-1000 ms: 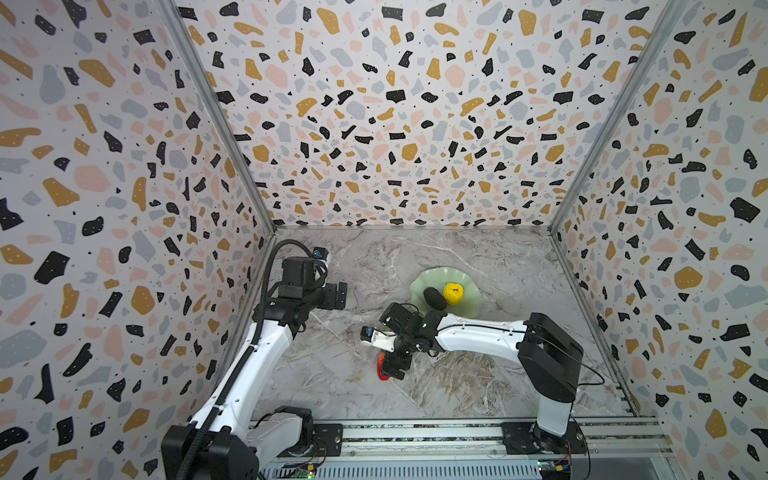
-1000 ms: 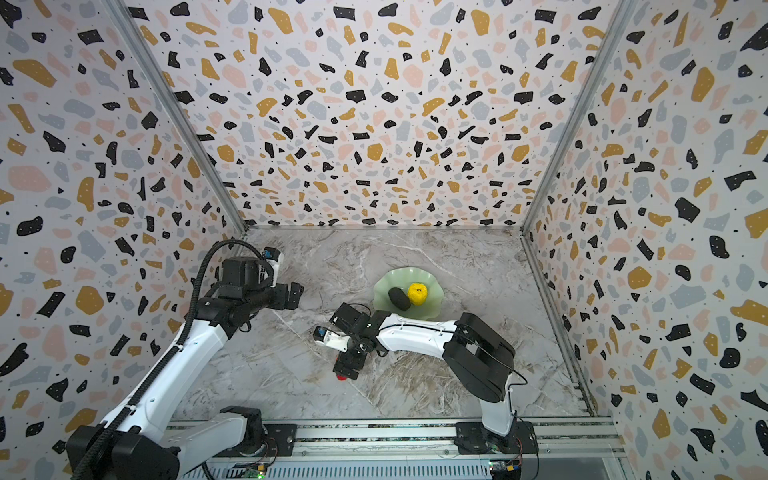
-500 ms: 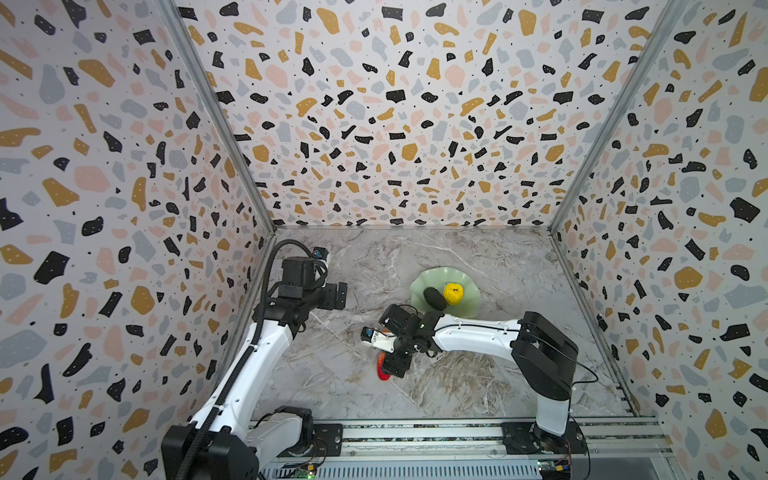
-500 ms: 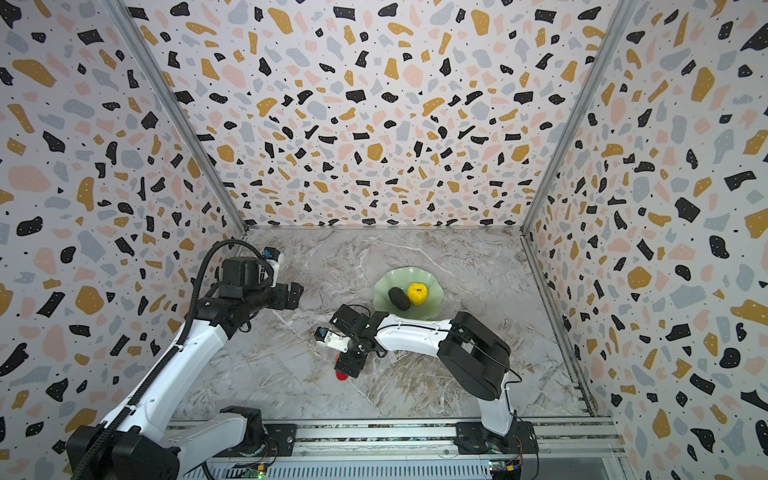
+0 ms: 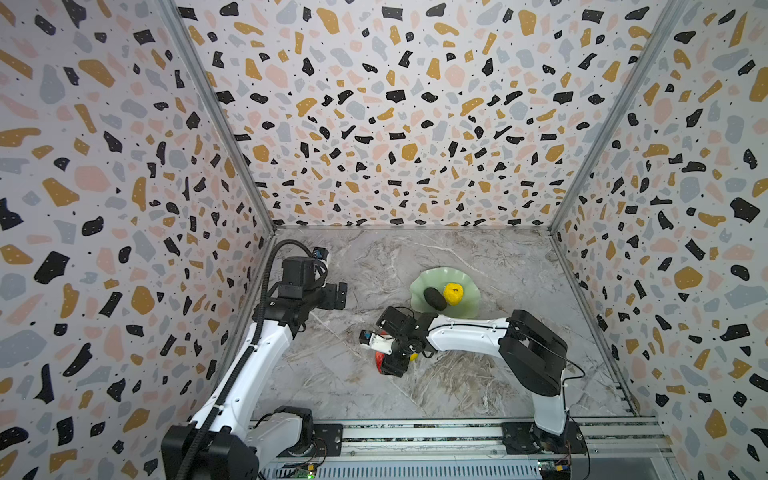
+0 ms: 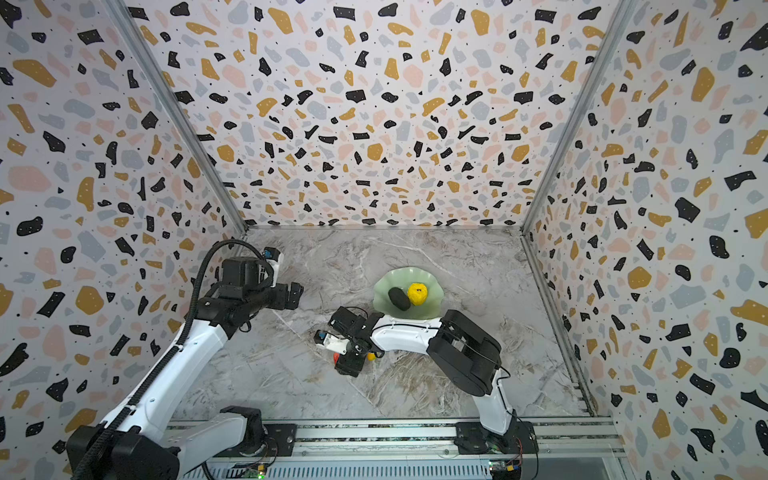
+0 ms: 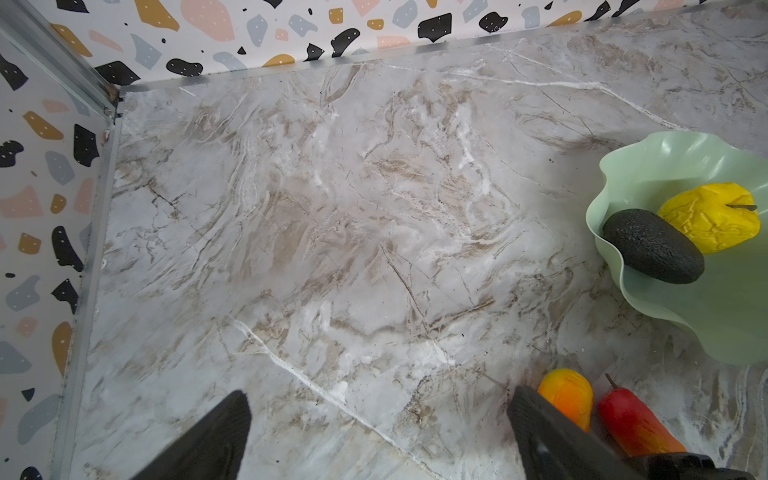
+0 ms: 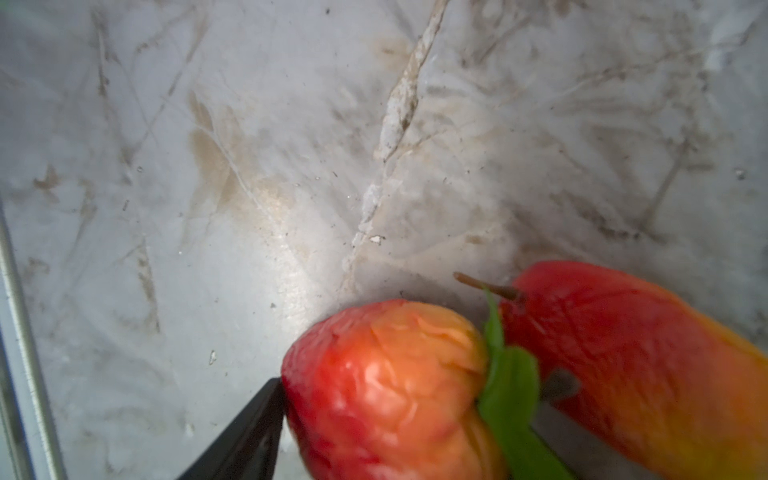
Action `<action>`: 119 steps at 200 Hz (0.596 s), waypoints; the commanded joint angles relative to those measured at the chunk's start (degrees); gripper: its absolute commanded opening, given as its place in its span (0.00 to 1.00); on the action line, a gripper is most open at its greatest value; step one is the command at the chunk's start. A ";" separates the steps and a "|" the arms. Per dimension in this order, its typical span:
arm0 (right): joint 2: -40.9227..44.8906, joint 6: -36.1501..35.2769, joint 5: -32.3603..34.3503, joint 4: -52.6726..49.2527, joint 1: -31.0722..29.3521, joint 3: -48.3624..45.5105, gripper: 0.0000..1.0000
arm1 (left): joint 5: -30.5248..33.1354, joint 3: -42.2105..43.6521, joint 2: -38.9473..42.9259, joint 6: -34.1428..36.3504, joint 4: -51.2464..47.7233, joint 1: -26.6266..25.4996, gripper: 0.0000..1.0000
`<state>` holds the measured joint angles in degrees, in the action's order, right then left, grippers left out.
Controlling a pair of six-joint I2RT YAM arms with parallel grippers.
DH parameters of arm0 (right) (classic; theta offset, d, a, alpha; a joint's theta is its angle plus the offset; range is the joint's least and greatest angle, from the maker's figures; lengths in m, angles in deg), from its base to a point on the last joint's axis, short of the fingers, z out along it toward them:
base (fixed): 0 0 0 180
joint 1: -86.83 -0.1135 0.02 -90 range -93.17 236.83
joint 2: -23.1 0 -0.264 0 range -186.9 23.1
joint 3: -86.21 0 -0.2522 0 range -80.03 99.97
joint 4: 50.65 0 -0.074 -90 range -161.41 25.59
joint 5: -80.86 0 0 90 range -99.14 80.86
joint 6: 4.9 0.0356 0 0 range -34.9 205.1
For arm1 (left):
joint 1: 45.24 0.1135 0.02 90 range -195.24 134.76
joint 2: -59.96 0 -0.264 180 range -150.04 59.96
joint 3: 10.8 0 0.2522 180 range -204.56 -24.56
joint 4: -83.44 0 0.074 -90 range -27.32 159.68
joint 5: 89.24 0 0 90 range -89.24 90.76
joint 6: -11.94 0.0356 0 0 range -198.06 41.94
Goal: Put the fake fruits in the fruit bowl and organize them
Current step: 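Close the right gripper on the red strawberry-like fruit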
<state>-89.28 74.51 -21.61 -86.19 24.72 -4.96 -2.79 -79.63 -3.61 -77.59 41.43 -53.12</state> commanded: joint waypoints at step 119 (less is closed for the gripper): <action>3.26 -0.11 -1.24 0.07 0.50 1.33 0.40 | 0.21 0.66 0.29 0.50 0.74 0.21 1.00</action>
<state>-88.58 74.53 -22.84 -85.36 25.01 -4.41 -2.77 -79.63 -3.61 -77.59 41.43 -53.12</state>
